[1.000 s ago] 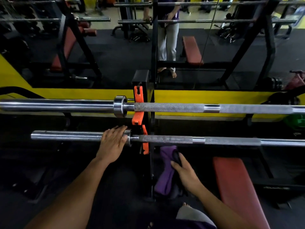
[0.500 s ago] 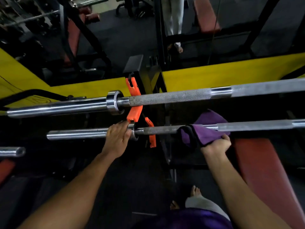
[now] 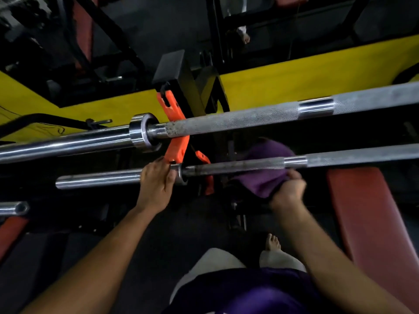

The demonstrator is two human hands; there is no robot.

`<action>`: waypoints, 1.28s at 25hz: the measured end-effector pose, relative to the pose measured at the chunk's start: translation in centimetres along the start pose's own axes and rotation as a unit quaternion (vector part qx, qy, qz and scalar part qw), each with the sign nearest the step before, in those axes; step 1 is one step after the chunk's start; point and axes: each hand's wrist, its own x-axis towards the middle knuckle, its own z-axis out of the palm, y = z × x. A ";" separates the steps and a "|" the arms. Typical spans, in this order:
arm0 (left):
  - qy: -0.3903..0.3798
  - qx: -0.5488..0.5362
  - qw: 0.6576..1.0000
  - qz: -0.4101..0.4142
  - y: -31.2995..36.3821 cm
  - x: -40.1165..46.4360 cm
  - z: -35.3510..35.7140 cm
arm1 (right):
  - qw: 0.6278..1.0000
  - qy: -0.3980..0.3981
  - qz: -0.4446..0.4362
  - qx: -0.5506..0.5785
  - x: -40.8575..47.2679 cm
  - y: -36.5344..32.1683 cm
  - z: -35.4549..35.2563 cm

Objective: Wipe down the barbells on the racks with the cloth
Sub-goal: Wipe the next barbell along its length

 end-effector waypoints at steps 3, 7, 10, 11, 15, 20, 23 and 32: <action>0.009 -0.019 1.000 0.000 -0.4 -0.3 0.2 | 0.996 0.043 -0.082 0.008 -1.0 -4.8 -1.1; 0.003 -0.028 1.000 0.011 -0.4 -0.5 -0.1 | 0.997 0.047 -0.045 0.047 -1.2 1.2 1.2; -0.042 -0.030 0.998 0.024 -0.5 -0.4 -0.5 | 0.999 0.039 0.021 -0.009 -0.8 10.0 3.6; -0.059 -0.023 0.998 0.026 -0.7 -0.3 -0.7 | 0.999 0.046 0.019 -0.020 -0.7 11.6 3.9; -0.083 -0.002 0.995 0.046 -1.5 -0.3 -0.8 | 0.987 0.068 -0.144 -0.021 -1.7 7.7 3.8; -0.141 0.004 0.984 0.114 -3.0 0.3 -1.4 | 0.956 0.164 -0.243 -0.015 -3.5 2.3 3.3; -0.153 0.018 0.978 0.139 -3.4 0.8 -1.8 | 0.977 0.097 -0.183 -0.061 -3.5 6.6 3.4; -0.198 0.014 0.954 0.226 -5.2 2.0 -2.8 | 0.721 0.093 -0.431 -0.535 -11.5 12.1 2.1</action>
